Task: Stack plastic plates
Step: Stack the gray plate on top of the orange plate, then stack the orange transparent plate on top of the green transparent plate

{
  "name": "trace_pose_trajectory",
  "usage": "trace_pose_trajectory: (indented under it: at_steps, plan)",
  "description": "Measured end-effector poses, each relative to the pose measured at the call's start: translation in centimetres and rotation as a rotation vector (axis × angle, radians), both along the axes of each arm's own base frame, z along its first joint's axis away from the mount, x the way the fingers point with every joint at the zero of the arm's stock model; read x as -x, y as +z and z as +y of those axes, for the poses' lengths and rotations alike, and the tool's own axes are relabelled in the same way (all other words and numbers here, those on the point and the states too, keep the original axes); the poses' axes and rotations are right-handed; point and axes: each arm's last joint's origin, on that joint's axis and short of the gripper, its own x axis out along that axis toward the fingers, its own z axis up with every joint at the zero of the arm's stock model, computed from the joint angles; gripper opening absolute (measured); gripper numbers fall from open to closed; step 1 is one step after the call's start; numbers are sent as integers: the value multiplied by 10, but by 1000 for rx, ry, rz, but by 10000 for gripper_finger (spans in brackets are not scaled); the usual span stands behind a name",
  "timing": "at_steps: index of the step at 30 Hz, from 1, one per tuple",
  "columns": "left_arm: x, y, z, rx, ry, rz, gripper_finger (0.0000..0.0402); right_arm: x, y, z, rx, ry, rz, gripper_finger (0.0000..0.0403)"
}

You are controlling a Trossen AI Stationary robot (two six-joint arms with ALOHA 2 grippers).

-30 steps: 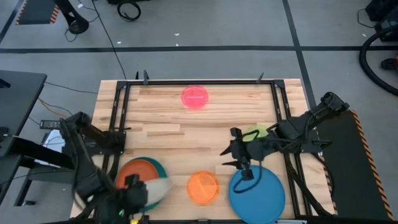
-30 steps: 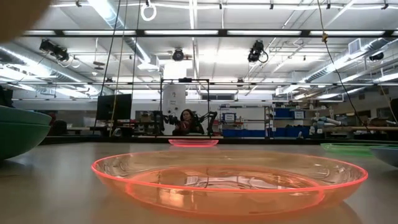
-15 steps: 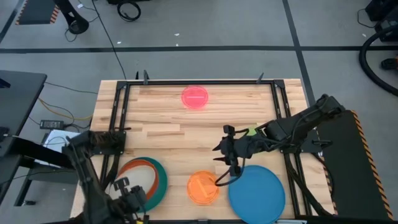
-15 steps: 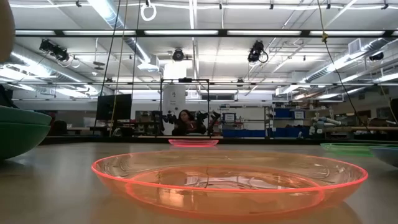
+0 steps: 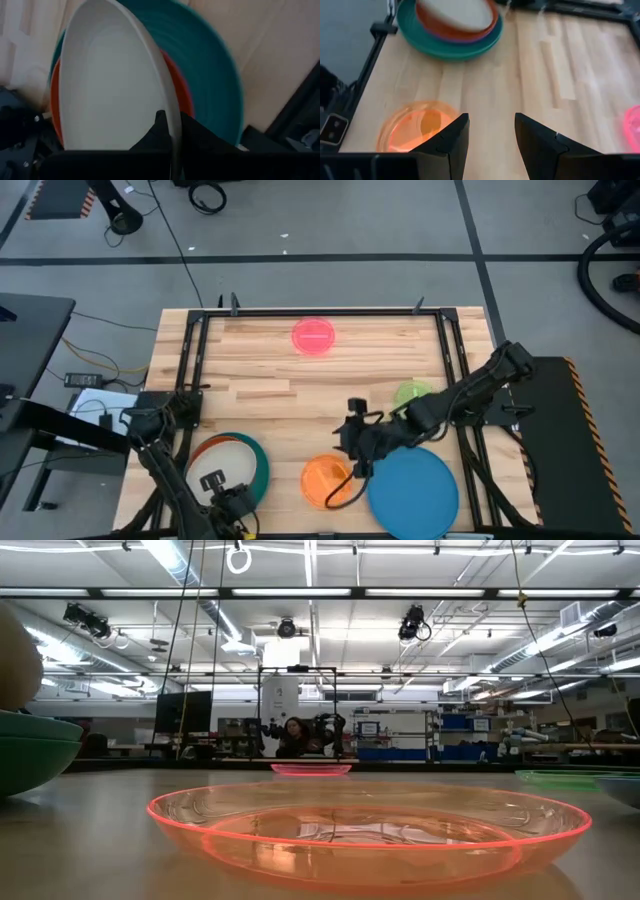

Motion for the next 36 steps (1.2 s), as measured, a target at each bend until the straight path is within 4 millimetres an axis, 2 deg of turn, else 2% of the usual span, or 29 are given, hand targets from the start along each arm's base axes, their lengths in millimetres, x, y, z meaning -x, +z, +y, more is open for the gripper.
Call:
trace_pose_trajectory:
  at_steps: [7, 11, 17, 22, 26, 31, 36]
  plan:
    - [9, -22, 5, -35, 47, 102, 20, -18, -52, 38, 0, 48, 79, 168]
    - [13, -22, 2, -33, 41, 101, 28, -25, -86, 59, 3, 118, 133, 169]
    - [11, -22, 2, -39, 38, 69, 46, -34, -119, 77, 64, 203, 127, 169]
    - [8, -22, 4, -57, 45, 27, 49, -37, -133, 91, 76, 290, 98, 169]
    - [6, -22, 3, -25, 44, 58, 60, -33, -135, 98, 33, 360, 118, 169]
    - [5, -23, 3, 5, 55, 78, 107, -29, -136, 104, 30, 380, 124, 169]
    - [1, -22, 6, 5, 68, 84, 158, -28, -146, 107, -4, 406, 166, 169]
